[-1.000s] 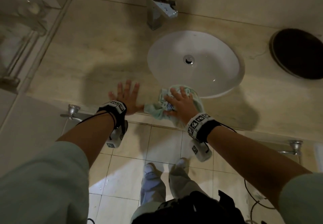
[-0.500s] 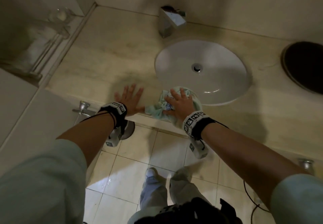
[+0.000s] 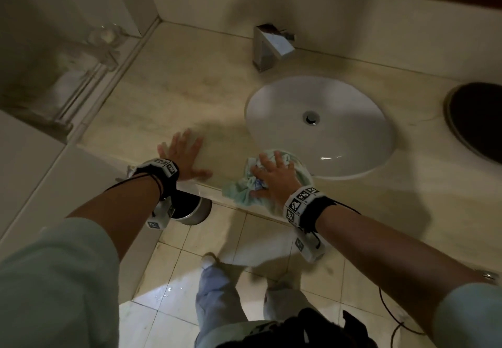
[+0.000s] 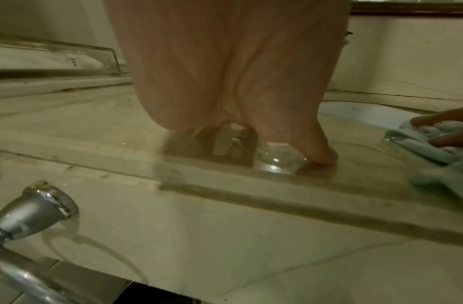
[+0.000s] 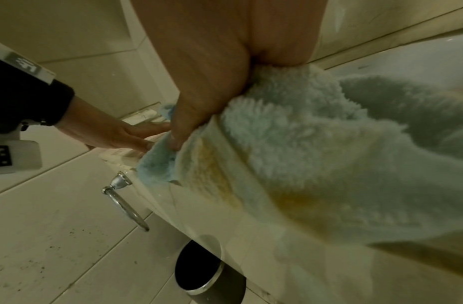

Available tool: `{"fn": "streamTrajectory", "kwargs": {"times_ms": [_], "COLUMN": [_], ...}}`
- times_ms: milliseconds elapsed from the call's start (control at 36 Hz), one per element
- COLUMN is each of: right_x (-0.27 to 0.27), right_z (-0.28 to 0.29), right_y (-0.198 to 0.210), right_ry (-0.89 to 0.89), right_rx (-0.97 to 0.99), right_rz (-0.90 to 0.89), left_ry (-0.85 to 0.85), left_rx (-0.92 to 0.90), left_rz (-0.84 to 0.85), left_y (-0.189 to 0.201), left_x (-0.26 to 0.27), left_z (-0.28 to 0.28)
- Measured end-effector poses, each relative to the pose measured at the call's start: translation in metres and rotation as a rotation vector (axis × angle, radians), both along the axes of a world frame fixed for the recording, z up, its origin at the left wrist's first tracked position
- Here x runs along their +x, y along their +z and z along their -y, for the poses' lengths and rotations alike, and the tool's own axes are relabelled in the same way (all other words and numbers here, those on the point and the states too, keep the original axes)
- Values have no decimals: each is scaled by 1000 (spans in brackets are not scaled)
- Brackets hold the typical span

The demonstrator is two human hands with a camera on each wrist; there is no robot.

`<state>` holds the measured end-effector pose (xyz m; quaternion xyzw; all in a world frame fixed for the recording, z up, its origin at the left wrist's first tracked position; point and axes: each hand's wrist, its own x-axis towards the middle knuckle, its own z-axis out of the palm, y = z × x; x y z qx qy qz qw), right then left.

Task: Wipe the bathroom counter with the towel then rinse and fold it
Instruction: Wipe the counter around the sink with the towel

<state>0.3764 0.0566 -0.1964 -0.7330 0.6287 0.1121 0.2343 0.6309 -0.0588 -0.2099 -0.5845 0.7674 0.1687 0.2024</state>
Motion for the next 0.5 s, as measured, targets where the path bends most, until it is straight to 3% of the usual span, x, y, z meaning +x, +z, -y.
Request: {"fn": "streamTrajectory", "kwargs": {"times_ms": [333, 500], "right_x": [69, 74], "right_z": [102, 108], "right_y": [8, -1], "right_ry": [-178, -237], "right_rx": [22, -30], "right_rz": [5, -3], "left_ry": [-65, -99], "left_rx": [71, 122], "left_rz": [13, -23], "left_y": [-3, -4], "left_x": [35, 44], "left_z": [53, 56]}}
